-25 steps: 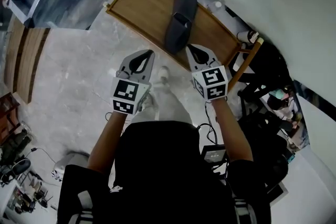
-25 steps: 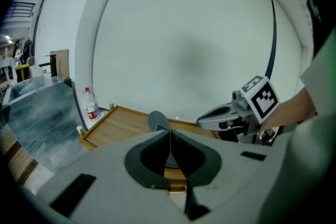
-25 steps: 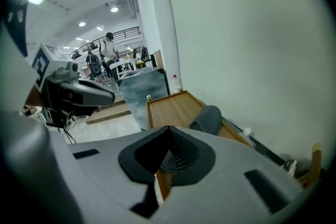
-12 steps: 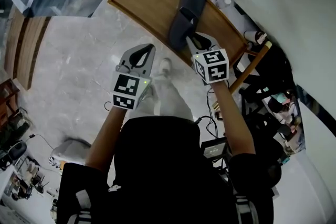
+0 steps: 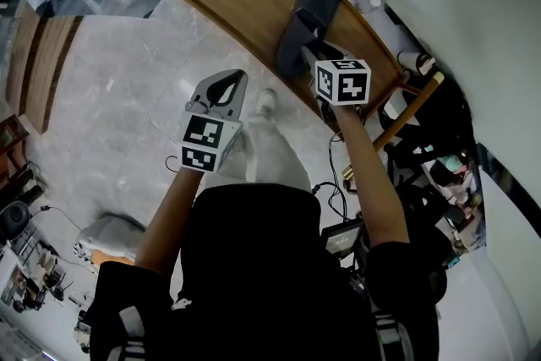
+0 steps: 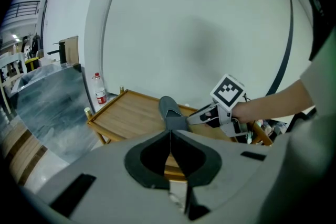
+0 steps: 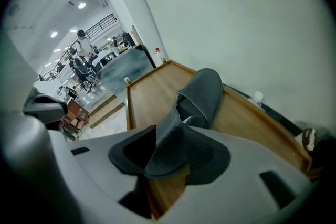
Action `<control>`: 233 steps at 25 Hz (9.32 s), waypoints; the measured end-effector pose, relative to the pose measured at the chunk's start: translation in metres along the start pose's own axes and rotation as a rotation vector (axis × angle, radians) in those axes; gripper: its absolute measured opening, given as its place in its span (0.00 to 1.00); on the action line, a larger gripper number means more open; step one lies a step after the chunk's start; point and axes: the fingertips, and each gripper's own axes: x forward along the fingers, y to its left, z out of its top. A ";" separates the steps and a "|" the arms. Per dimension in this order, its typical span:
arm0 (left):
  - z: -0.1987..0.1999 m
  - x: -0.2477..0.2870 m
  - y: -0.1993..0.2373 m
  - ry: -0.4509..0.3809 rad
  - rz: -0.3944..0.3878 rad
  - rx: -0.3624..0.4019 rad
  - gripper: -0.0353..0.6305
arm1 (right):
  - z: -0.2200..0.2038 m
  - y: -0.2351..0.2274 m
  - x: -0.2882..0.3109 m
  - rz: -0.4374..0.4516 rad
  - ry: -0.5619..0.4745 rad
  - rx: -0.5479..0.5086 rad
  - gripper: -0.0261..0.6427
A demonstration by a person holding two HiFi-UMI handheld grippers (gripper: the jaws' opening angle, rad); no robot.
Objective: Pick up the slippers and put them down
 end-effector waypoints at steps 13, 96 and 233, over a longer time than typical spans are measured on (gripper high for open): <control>-0.015 -0.005 0.017 0.020 0.028 -0.050 0.06 | -0.005 -0.018 0.036 -0.073 0.089 0.085 0.29; -0.133 -0.345 -0.032 -0.339 0.175 -0.020 0.06 | -0.109 0.296 -0.241 -0.113 -0.329 -0.475 0.06; -0.788 0.106 0.129 -0.102 0.265 -0.048 0.06 | -0.634 0.151 0.388 0.097 -0.079 -0.572 0.06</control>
